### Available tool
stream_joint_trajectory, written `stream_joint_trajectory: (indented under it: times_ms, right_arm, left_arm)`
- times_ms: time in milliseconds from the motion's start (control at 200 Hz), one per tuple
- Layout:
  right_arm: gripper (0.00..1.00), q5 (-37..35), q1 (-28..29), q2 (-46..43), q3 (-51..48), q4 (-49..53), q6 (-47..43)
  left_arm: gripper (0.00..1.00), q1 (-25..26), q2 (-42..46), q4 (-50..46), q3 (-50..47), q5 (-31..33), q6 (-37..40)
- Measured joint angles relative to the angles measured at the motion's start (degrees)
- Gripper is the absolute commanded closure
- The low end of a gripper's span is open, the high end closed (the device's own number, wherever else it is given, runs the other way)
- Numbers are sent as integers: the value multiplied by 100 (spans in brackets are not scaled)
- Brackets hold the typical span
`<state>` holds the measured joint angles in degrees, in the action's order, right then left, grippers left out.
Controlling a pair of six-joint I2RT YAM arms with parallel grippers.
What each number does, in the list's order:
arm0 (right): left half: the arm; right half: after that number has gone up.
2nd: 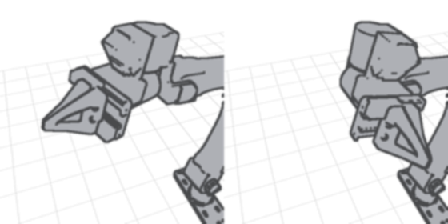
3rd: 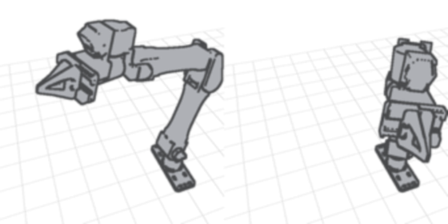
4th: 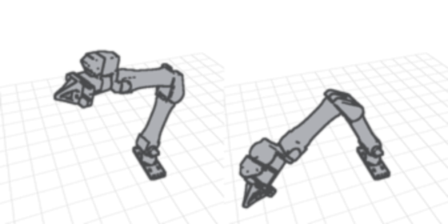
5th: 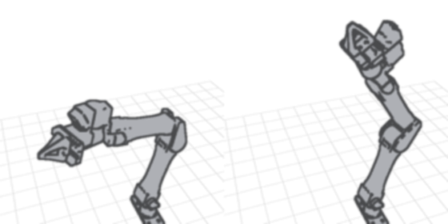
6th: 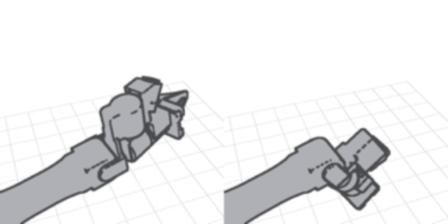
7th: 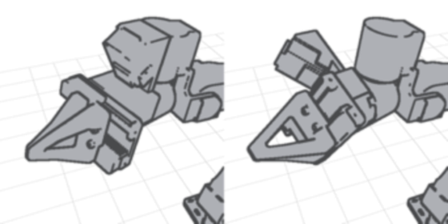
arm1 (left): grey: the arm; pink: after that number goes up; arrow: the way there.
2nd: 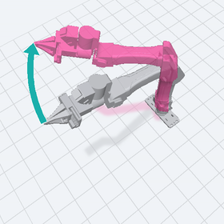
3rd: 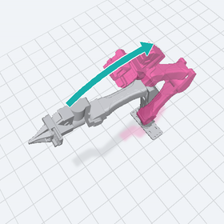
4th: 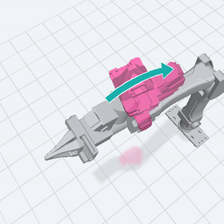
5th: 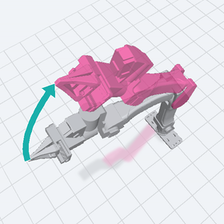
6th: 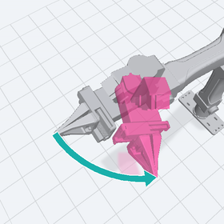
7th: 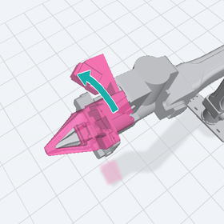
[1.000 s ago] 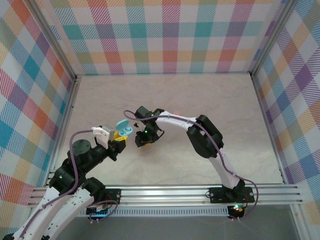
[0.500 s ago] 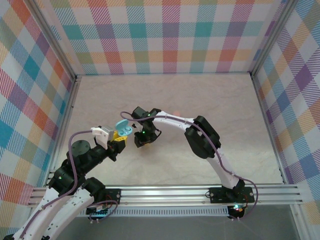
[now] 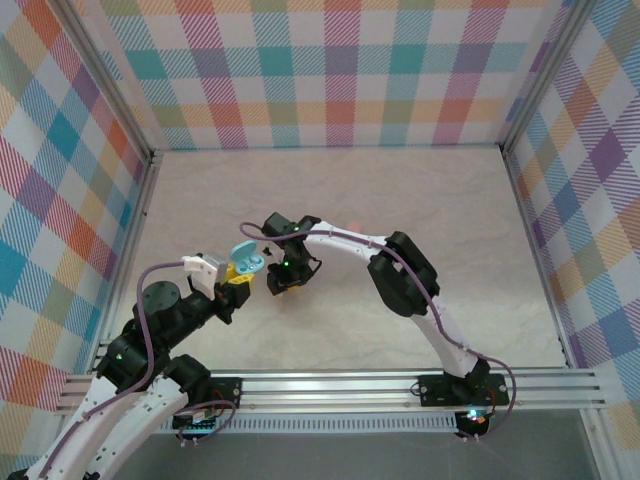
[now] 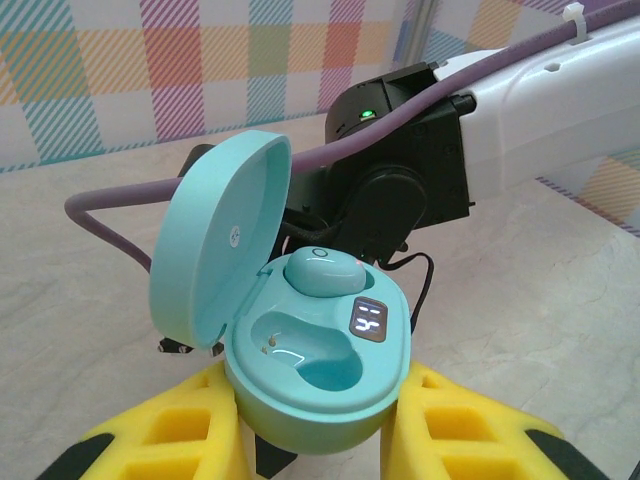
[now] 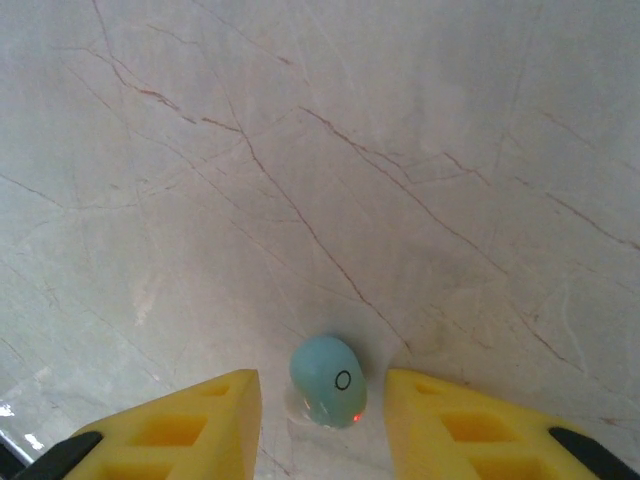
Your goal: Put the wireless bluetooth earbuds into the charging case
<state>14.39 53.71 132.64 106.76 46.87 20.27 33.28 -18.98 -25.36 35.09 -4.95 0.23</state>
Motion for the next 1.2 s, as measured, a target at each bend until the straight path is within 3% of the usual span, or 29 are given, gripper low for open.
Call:
stream_joint_trajectory:
  times_ms: [720,1200]
  right_arm:
    - [72,-138,-2,280,483,501,15]
    - [75,-186,-79,-466,-809,-706,4]
  left_arm:
    - [81,0,0,2,-4,-4,2]
    - [81,0,0,-2,-4,2,2]
